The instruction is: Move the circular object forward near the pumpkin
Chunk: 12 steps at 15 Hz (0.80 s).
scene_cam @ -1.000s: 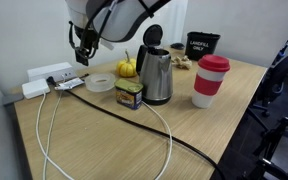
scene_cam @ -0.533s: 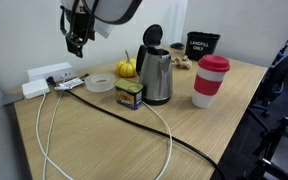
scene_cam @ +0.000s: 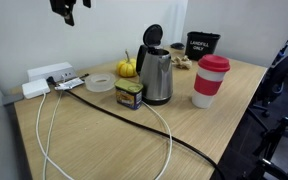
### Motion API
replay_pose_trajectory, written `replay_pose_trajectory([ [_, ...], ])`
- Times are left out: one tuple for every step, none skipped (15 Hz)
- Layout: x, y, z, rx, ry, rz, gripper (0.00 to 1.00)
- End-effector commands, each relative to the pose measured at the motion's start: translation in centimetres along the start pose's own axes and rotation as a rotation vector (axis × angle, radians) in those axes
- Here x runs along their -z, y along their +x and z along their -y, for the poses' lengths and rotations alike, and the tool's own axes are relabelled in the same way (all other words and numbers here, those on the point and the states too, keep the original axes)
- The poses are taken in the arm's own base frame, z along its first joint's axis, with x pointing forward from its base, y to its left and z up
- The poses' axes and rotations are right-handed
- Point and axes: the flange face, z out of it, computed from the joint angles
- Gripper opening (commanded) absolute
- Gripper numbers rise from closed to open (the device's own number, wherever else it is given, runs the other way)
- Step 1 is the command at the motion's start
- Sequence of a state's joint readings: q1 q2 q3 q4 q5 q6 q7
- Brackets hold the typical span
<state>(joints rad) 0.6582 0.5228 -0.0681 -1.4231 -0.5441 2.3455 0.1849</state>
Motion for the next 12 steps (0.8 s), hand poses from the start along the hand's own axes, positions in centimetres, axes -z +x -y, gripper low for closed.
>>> replay_pose_trajectory([
  [4.4,-2.3,0.0,-0.046,-0.046,0.073,1.00],
  [5.9,-2.8,0.0,-0.070,-0.059,0.095,1.00],
  [7.4,-3.5,0.0,-0.096,-0.078,0.120,1.00],
  [8.6,-3.7,0.2,-0.117,-0.103,0.141,1.00],
  [9.6,-4.2,0.1,-0.141,-0.131,0.171,1.00],
  [10.4,-4.7,0.2,-0.167,-0.156,0.197,1.00],
  [11.1,-5.2,0.3,-0.196,-0.173,0.226,1.00],
  [11.6,-5.5,0.5,-0.226,-0.186,0.249,1.00],
  [11.9,-5.9,0.7,-0.258,-0.193,0.273,1.00],
  [12.1,-6.1,1.0,-0.286,-0.193,0.295,1.00],
  [12.2,-6.2,1.2,-0.315,-0.190,0.314,1.00],
  [12.3,-6.3,1.5,-0.341,-0.188,0.328,1.00],
])
